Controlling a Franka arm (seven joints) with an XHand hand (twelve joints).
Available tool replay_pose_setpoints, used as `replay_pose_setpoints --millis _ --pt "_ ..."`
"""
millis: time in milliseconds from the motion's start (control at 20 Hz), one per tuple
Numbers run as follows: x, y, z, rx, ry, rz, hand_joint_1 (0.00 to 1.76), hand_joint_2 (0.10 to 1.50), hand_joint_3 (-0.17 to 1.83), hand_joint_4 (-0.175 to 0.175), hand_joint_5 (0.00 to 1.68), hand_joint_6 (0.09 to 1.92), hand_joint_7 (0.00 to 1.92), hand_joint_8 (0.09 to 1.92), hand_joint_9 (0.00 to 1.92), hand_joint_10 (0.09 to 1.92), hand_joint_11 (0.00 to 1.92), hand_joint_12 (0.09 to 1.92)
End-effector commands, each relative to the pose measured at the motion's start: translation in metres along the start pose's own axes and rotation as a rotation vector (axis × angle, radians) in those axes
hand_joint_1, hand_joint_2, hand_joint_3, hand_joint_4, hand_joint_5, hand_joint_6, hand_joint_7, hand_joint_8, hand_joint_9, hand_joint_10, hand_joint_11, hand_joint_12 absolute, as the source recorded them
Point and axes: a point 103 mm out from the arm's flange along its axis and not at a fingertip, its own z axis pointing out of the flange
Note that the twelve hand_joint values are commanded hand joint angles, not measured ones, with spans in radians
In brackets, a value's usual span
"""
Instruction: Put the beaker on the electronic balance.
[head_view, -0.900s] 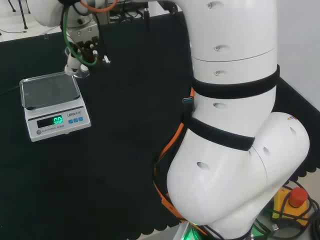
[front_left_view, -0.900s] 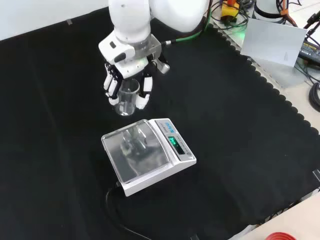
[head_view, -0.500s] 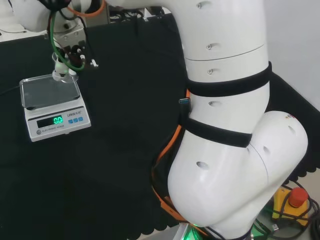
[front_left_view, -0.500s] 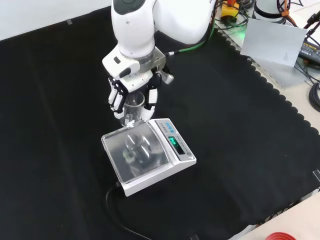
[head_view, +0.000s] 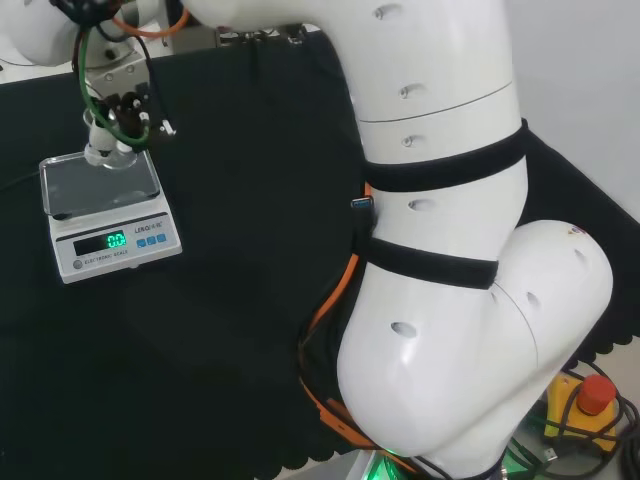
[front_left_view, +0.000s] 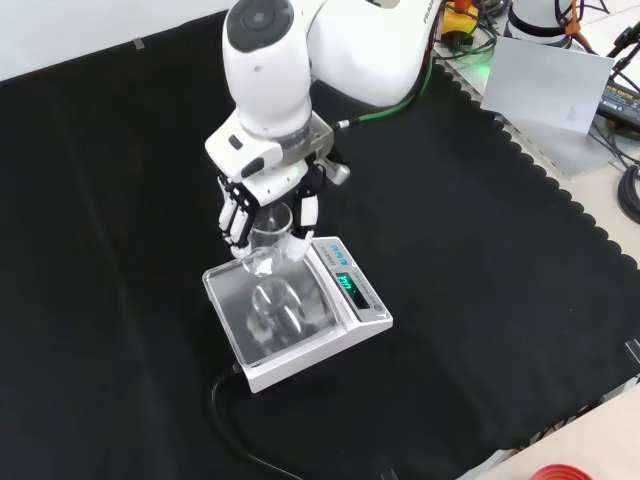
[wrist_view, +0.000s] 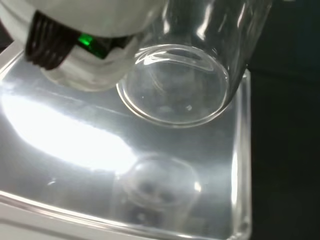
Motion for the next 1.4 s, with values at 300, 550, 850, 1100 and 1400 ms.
replay_pose_setpoints --millis 300,550,850,1100,1400 --pt "0.018 0.010 0.021 0.040 0.001 -0.020 1.19 0.67 0.55 -0.021 1.37 0.45 1.22 0.90 1.57 0.28 1.63 0.56" --pt "0.019 0.011 0.027 0.057 -0.002 -0.020 1.19 0.67 0.55 -0.019 1.37 0.45 1.22 0.90 1.57 0.28 1.63 0.56" --pt "0.021 0.010 0.031 0.076 0.007 -0.025 1.16 0.71 0.50 0.072 1.33 0.49 1.15 0.90 1.55 0.27 1.59 0.56" --pt "0.022 0.009 0.030 0.118 -0.006 -0.036 1.10 0.49 0.65 0.051 0.76 0.91 0.86 0.88 1.38 0.23 1.23 0.84" --pt "0.021 0.007 0.023 0.119 -0.037 -0.051 0.88 0.49 0.48 0.011 0.22 0.33 0.37 0.85 0.73 0.64 0.56 1.27"
